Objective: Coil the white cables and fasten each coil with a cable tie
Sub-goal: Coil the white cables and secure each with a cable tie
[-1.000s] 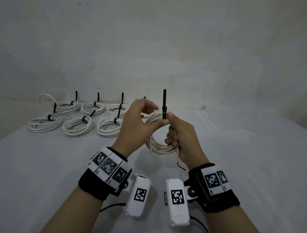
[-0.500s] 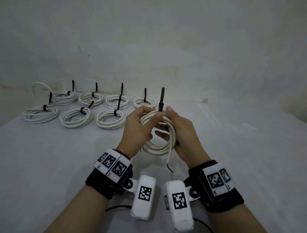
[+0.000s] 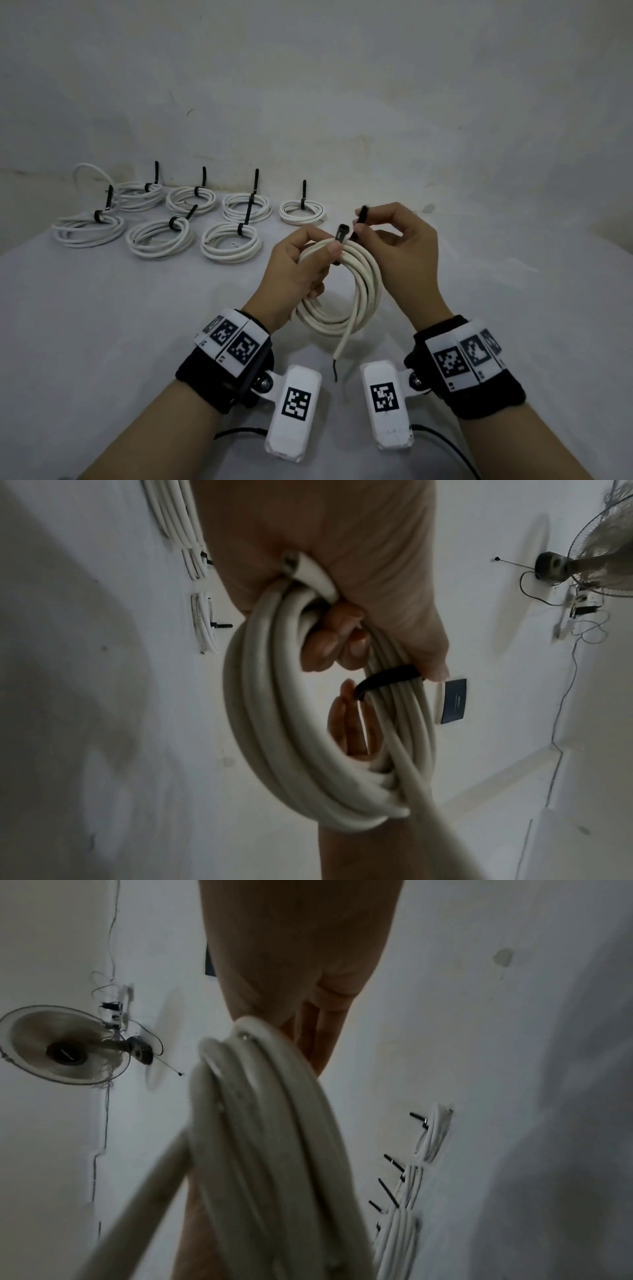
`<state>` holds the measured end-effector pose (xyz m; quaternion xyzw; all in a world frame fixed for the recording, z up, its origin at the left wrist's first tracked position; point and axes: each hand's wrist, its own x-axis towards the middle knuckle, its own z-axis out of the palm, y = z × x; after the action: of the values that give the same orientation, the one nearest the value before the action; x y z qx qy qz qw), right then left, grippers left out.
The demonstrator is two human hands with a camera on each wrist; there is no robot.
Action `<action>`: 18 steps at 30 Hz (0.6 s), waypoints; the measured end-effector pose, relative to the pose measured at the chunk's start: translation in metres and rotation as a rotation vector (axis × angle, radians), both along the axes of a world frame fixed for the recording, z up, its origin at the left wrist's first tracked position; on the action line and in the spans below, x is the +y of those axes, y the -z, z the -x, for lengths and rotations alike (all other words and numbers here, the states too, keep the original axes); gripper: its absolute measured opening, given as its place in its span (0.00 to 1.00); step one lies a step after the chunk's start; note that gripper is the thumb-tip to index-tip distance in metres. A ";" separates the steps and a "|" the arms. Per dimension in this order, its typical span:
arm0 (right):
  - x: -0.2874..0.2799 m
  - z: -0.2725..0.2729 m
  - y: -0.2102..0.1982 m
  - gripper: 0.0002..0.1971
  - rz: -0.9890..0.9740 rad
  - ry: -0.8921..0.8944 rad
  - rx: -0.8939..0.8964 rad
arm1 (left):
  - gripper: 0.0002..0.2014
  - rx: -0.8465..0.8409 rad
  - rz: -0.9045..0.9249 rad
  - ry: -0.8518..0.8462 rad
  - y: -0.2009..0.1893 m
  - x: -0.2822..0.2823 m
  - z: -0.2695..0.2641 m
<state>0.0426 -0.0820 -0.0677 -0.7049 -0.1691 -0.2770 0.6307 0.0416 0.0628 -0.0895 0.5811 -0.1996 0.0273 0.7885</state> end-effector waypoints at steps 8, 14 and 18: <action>-0.012 -0.002 0.009 0.05 0.131 -0.087 -0.068 | 0.05 -0.040 0.007 -0.041 0.000 0.000 0.000; -0.011 -0.001 0.009 0.05 0.176 -0.114 -0.049 | 0.05 -0.062 -0.050 -0.005 0.001 -0.003 0.003; -0.012 0.000 0.008 0.06 0.162 -0.141 -0.063 | 0.05 -0.040 -0.040 0.000 0.000 -0.003 0.002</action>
<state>0.0424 -0.0936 -0.0756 -0.7309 -0.2601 -0.2395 0.5837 0.0395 0.0599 -0.0900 0.5960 -0.2159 0.0350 0.7726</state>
